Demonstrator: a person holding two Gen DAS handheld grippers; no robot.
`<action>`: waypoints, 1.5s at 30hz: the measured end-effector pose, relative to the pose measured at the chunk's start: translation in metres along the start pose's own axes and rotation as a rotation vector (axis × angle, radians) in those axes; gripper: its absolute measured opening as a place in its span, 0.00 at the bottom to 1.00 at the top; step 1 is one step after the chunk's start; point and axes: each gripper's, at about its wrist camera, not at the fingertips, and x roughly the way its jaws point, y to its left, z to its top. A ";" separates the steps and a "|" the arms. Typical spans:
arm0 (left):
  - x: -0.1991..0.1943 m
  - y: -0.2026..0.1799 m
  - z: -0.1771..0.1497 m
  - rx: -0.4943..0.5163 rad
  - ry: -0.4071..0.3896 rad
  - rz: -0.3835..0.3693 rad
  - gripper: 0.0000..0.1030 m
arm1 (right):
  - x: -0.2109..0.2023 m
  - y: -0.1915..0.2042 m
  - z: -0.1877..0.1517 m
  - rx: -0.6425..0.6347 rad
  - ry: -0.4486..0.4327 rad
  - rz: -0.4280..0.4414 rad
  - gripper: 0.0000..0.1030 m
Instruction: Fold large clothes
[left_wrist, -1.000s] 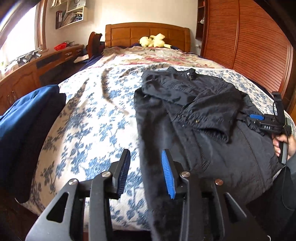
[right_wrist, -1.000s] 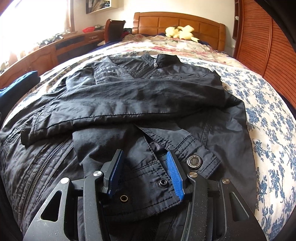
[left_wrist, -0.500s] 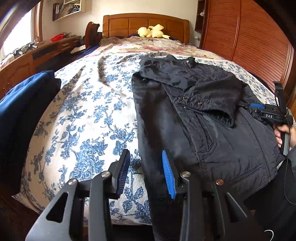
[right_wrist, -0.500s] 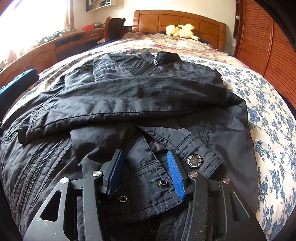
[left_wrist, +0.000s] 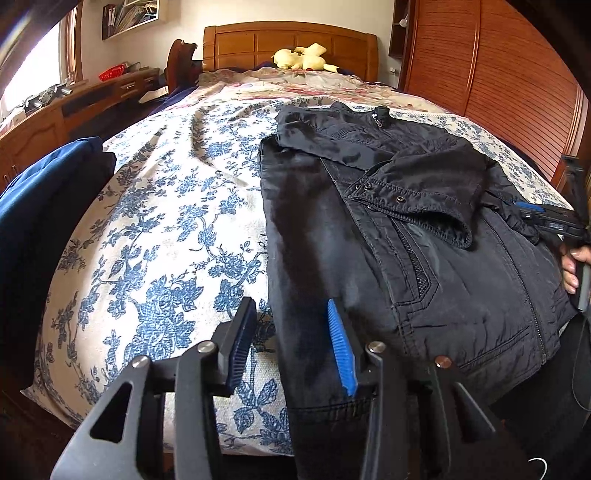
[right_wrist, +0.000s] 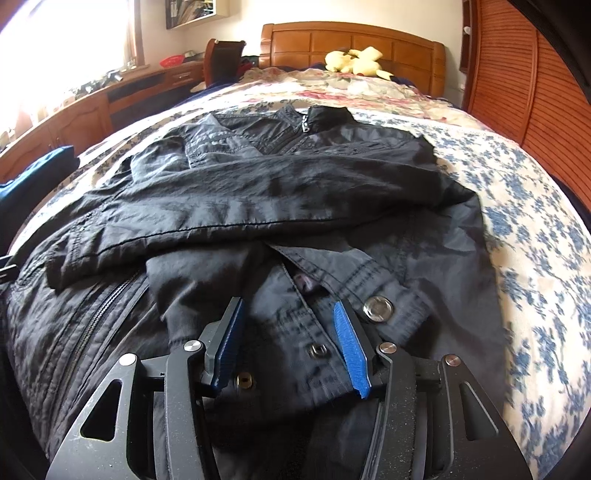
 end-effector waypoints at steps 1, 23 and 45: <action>0.000 0.000 0.000 -0.002 -0.001 -0.001 0.38 | -0.006 -0.001 -0.001 0.000 -0.004 0.001 0.49; 0.001 0.001 -0.003 0.000 -0.013 -0.003 0.39 | -0.092 -0.063 -0.086 0.095 0.099 -0.075 0.51; -0.019 0.001 -0.015 -0.011 0.025 -0.088 0.39 | -0.077 -0.050 -0.083 0.031 0.158 0.013 0.55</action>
